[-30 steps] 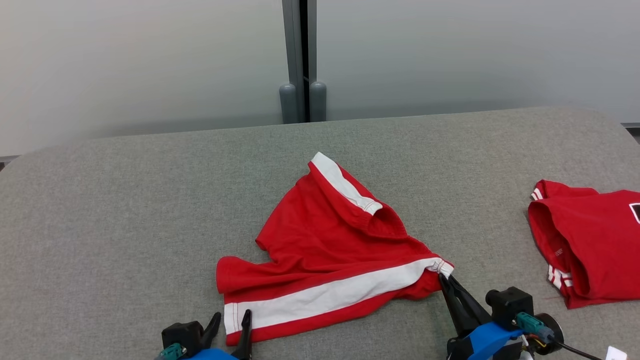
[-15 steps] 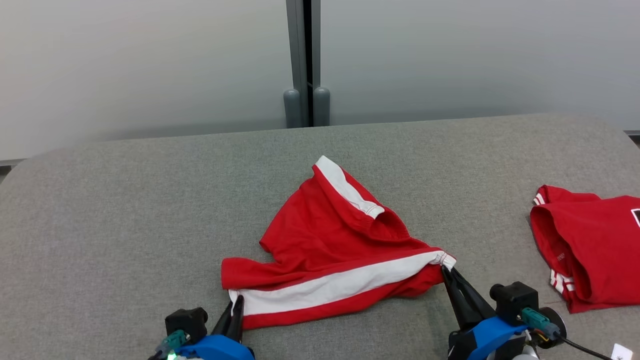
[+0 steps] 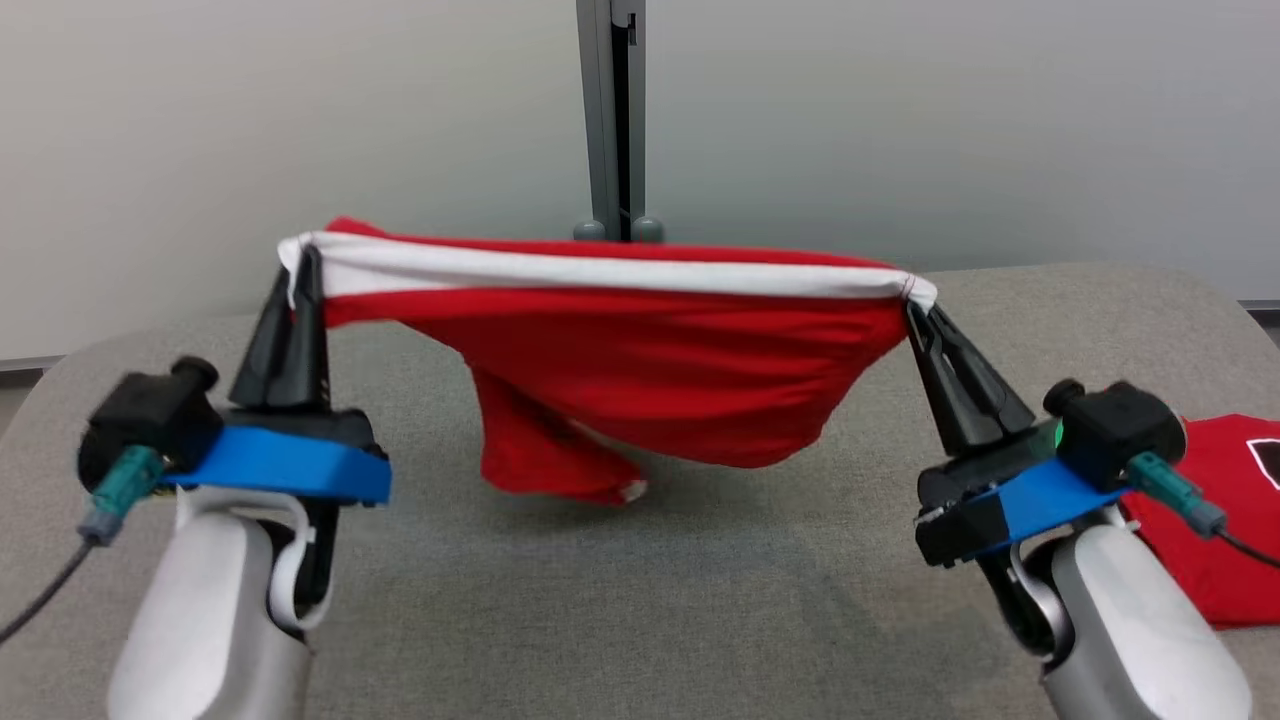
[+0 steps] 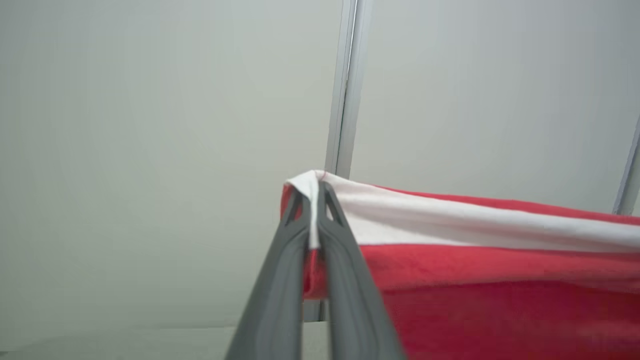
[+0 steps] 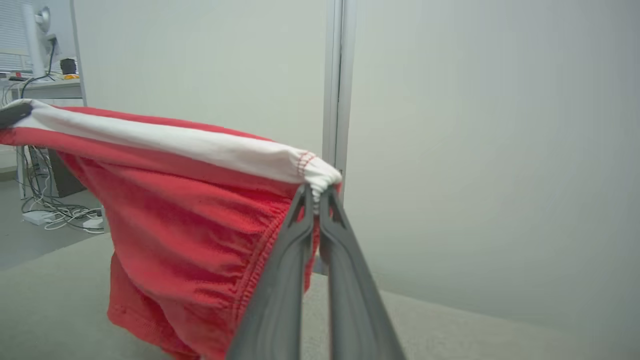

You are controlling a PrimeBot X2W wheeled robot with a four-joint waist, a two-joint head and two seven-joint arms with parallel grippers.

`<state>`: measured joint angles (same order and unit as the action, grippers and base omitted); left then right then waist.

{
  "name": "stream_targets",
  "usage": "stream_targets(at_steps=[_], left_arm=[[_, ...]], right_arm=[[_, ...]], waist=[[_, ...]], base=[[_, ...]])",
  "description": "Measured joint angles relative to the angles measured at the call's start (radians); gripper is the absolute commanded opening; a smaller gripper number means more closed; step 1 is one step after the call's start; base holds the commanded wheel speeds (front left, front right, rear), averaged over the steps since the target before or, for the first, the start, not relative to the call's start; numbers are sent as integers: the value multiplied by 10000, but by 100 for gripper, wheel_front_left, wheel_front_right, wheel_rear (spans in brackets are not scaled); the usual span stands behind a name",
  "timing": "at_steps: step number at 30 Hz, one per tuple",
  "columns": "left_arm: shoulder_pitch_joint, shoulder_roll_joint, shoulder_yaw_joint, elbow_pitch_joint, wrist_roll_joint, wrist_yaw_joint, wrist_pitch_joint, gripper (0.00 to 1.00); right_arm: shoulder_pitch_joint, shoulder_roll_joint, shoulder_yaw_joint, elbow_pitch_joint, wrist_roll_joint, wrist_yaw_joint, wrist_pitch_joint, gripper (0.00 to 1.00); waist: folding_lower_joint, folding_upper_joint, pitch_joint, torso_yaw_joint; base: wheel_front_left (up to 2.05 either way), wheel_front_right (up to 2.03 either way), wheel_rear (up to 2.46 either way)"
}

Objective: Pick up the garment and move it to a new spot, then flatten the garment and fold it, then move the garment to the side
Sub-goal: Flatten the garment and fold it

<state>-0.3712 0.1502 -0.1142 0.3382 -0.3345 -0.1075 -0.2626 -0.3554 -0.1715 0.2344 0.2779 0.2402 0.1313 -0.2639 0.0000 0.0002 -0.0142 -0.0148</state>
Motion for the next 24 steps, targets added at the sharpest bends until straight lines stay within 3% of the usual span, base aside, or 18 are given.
stream_targets(at_steps=[5, 10, 17, 24], left_arm=[[-1281, 579, 140, -800, 314, 42, 242, 0], [-2806, 886, 144, -878, 550, 194, 788, 0], [-5353, 968, 19, 462, 869, 364, 882, 0], [-7167, 686, 105, 1645, 932, 491, 144, 0]], right_arm=[[-1223, -604, 472, -360, 366, 6, 0, 0], [-3016, -1060, 1014, 75, 456, 4, 31, 0], [-5959, -1172, 1666, 1751, -104, 2, 65, 0], [-8135, -825, 997, 2711, -1415, 4, 21, 0]], waist=[[-1, 0, 228, 2], [1, -2, 1070, -91], [4, 1, 2689, -112], [2, 0, 3923, 233]], base=[[0, 0, 0], [0, 0, 0], [0, 0, 0], [0, 0, 0]])
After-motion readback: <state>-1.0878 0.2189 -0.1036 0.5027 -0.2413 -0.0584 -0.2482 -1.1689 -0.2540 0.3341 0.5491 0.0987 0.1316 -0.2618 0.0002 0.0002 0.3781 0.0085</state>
